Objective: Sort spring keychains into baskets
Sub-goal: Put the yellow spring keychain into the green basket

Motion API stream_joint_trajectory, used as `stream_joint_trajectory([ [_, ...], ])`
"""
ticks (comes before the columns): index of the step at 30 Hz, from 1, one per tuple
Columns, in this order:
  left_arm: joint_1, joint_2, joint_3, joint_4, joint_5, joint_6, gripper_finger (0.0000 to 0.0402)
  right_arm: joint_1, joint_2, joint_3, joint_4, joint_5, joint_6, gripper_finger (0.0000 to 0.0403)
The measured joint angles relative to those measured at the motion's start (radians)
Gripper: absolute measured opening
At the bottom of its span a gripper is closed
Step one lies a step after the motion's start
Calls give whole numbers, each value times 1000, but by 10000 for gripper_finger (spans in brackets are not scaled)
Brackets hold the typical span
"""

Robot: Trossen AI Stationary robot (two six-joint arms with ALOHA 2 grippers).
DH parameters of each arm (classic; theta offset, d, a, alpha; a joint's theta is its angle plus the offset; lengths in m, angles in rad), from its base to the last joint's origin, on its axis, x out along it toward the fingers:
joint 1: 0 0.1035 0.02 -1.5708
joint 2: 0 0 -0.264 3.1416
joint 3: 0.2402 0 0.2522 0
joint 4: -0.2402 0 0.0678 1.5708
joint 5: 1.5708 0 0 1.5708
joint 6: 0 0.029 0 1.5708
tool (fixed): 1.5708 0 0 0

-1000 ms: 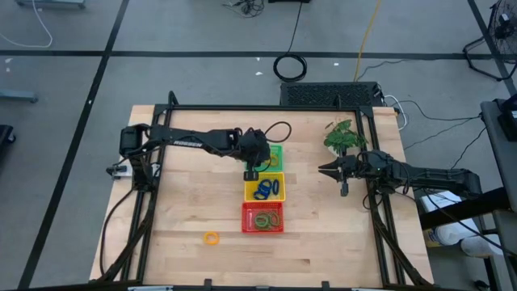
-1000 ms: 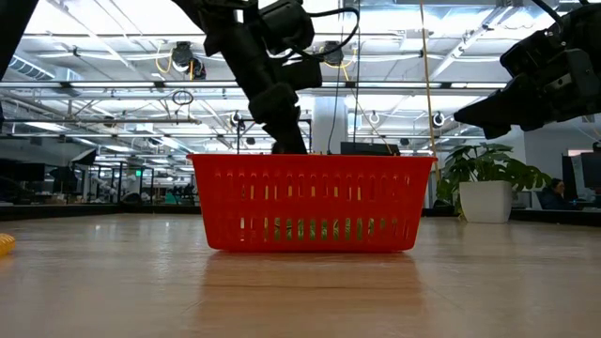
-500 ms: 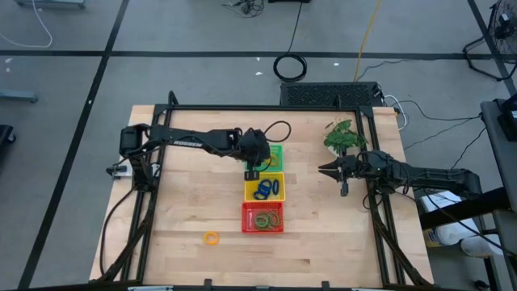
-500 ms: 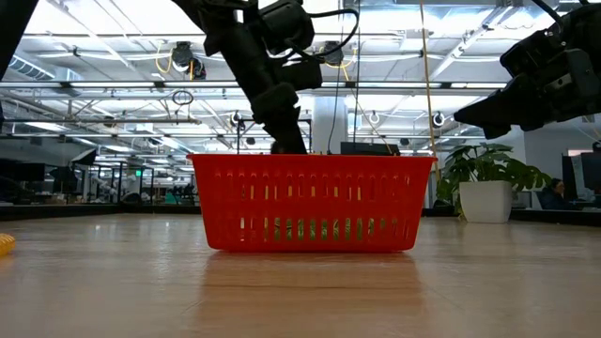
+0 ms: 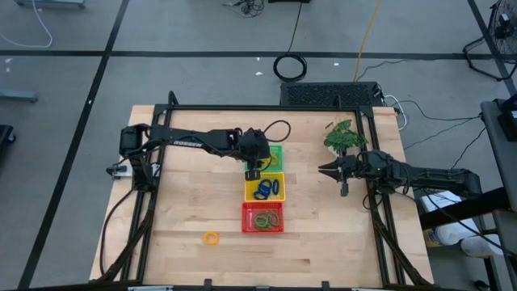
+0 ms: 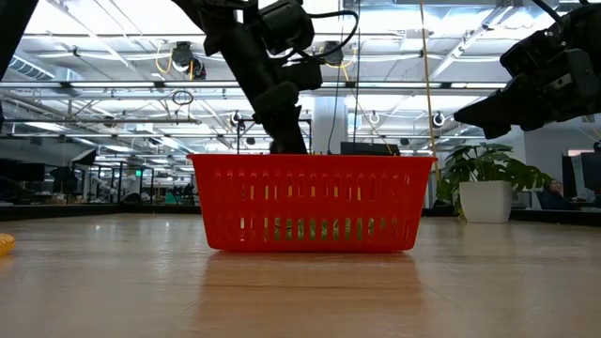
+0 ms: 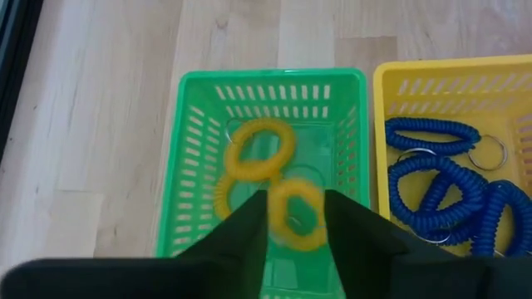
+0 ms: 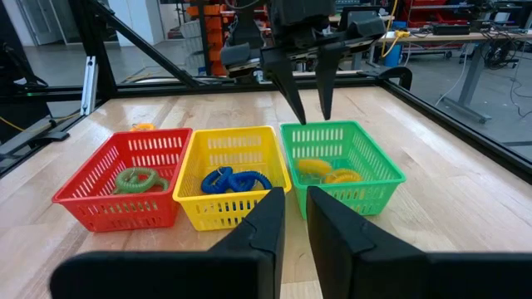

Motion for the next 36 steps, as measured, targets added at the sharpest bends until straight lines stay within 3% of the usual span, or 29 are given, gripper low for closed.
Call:
stream_joint_trajectory([
  [8,-3,-24,-1,-82,0,26,185,0,0,0,0,0,0,38],
  [17,-80,-190,0,-508,54,-115,191,0,0,0,0,0,0,39],
  [24,-260,-221,0,-691,80,-286,191,0,0,0,0,0,0,38],
  [33,-555,-216,0,-647,80,-549,191,0,0,0,0,0,0,39],
  [36,-641,-215,0,-638,33,-636,191,0,0,0,0,0,0,39],
])
